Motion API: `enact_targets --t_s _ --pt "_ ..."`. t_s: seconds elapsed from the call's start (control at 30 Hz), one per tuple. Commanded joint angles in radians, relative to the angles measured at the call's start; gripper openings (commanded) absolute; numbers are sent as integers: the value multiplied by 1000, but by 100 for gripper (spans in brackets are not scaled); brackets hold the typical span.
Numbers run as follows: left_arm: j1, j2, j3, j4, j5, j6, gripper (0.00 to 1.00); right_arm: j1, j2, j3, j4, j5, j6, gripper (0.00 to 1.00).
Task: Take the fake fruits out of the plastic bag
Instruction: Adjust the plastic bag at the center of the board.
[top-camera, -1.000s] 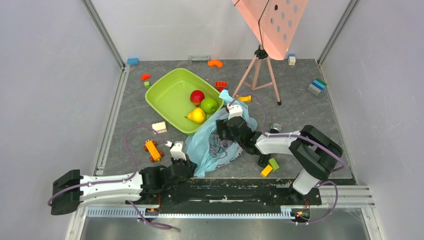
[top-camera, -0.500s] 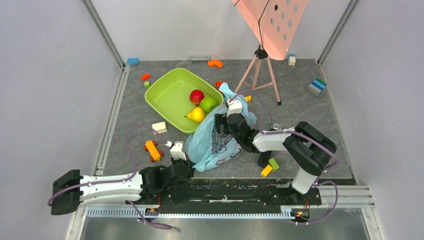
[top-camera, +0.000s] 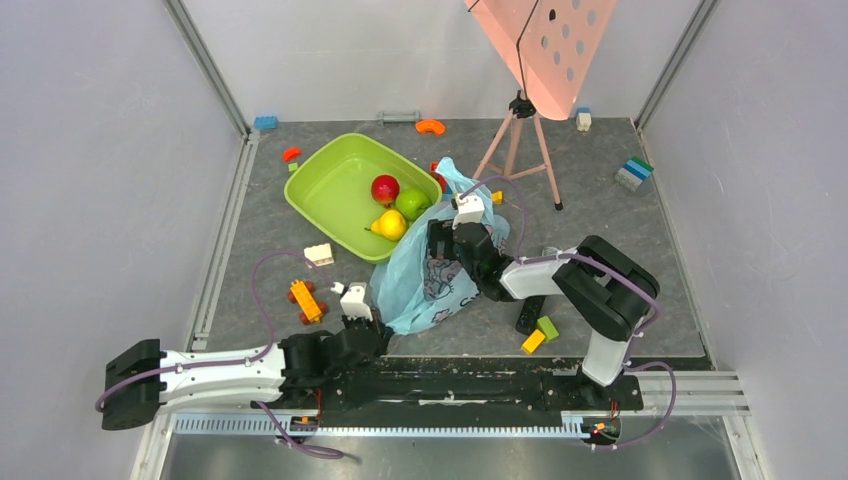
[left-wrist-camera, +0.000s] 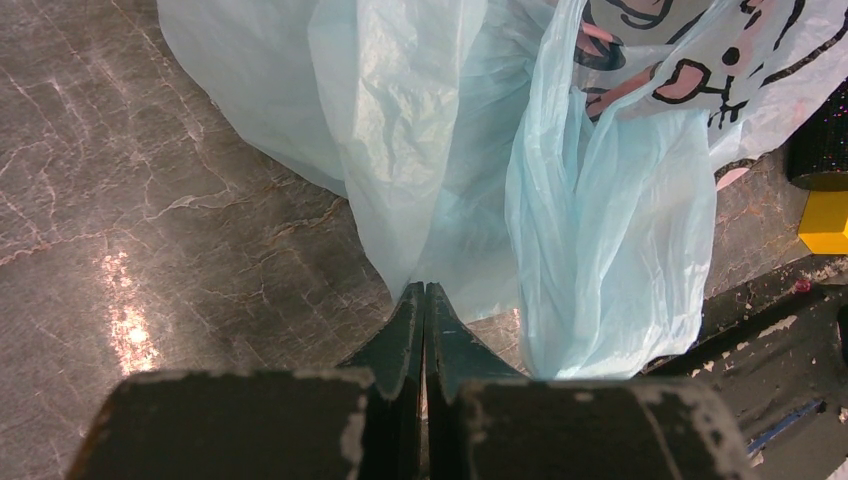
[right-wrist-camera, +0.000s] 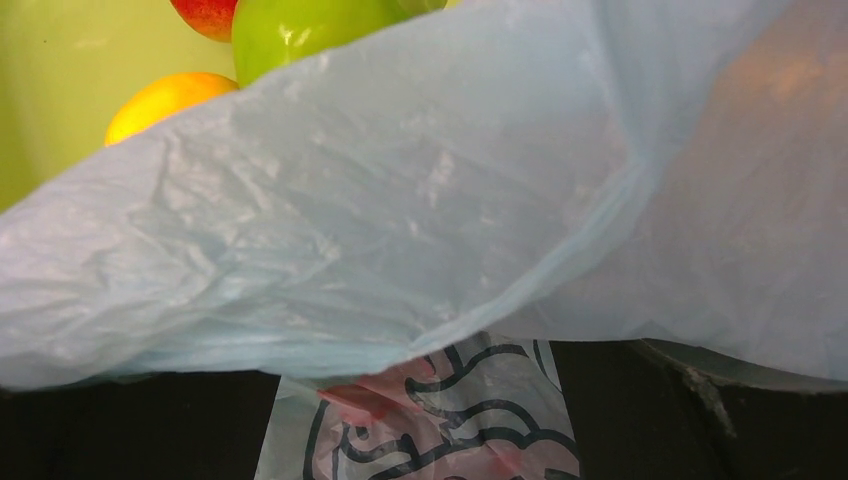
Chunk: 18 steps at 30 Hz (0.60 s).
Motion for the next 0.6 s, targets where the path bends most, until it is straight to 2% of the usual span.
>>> enact_targets --t_s 0.0,0.2,0.57 --pt "-2 2 29 -7 -29 29 2 -12 22 41 113 8 -7 98" --pt "-2 1 28 -9 -28 28 2 -23 59 52 161 -6 -6 97" --pt "-3 2 26 -13 -29 25 2 -31 45 18 189 -24 -28 70"
